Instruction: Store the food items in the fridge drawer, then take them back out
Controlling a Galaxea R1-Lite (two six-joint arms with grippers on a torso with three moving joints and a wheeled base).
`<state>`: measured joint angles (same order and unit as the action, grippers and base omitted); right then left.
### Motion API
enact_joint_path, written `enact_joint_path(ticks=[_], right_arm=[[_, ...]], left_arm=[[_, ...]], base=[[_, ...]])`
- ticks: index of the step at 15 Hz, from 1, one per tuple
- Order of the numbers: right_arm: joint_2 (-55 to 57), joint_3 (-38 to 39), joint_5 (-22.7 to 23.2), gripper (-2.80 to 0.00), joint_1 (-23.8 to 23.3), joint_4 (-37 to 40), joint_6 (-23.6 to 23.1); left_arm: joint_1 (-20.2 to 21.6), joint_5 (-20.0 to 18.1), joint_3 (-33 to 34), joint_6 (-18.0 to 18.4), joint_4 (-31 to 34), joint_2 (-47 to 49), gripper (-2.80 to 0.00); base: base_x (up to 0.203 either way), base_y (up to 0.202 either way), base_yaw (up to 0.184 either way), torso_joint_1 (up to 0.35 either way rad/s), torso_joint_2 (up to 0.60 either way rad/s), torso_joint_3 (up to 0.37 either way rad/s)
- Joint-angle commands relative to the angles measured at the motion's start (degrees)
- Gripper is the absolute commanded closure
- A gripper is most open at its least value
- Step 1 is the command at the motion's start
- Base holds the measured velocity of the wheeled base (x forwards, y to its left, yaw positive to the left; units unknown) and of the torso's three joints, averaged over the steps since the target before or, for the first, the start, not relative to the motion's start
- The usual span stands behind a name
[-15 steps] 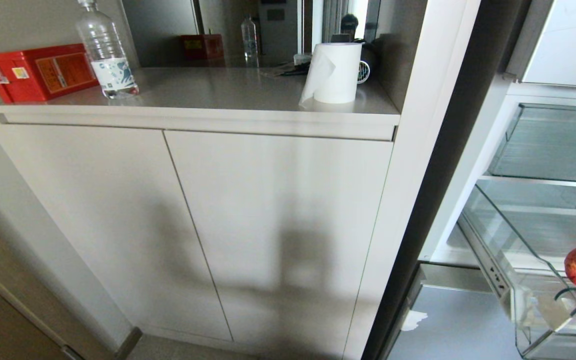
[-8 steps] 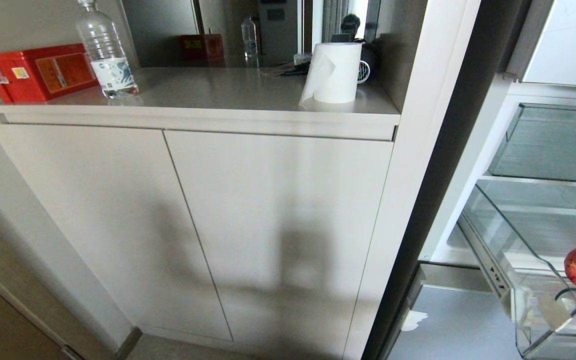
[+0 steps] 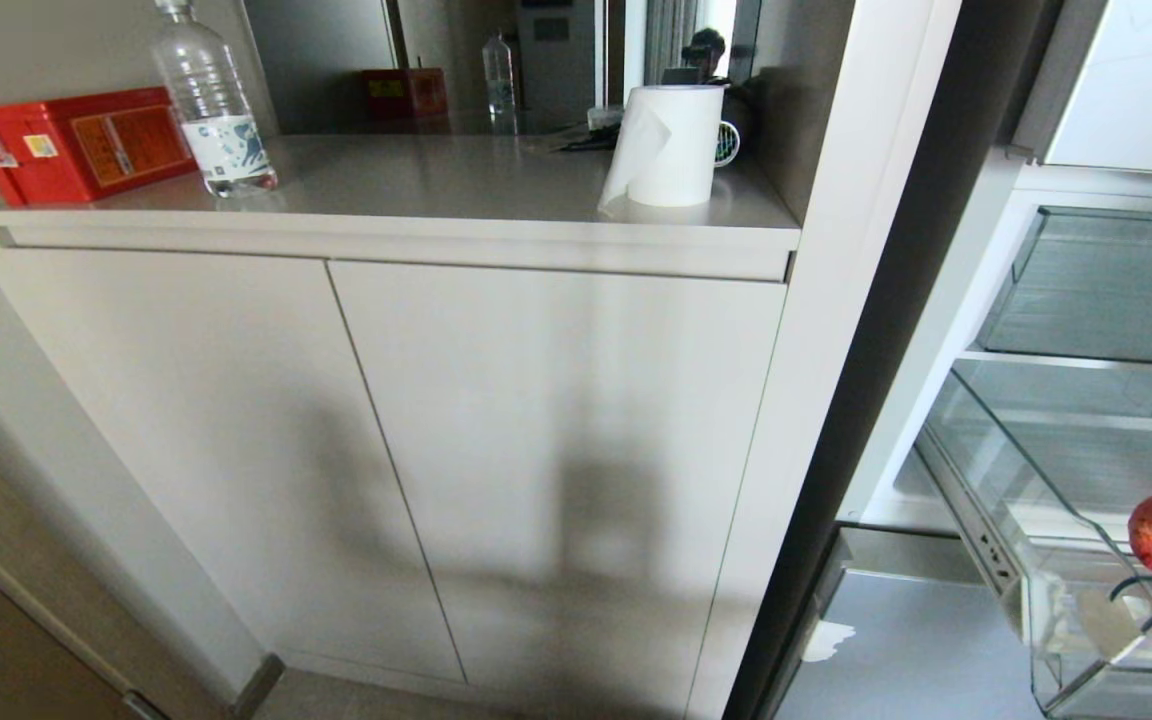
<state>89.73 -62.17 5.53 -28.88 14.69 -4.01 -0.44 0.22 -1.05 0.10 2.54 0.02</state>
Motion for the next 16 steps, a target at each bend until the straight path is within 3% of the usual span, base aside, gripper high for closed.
enact_joint_path(ticks=[1,13,14,16], right_arm=[[1.11,0.03,0.0,-2.8,-0.04,0.02,-0.03],[8.18,1.0,-0.17,-2.8,0.14,-4.14,-0.47],[8.35,1.09,-0.09,0.0,0.14,-4.14,-0.47],[8.62,1.09,-0.09,0.0,0.28,-4.14,-0.47]], left_arm=[[0.0,0.04,-0.01,-0.01,0.01,-0.02,0.0],[0.0,0.04,-0.01,-0.01,0.01,-0.02,0.0],[0.0,0.04,-0.01,-0.01,0.01,-0.02,0.0],[0.0,0.01,-0.01,-0.01,0.01,-0.02,0.0]], base=[[0.0,0.0,0.0,0.0,0.0,0.0],[0.0,0.0,0.0,0.0,0.0,0.0],[0.0,0.0,0.0,0.0,0.0,0.0],[0.0,0.0,0.0,0.0,0.0,0.0]])
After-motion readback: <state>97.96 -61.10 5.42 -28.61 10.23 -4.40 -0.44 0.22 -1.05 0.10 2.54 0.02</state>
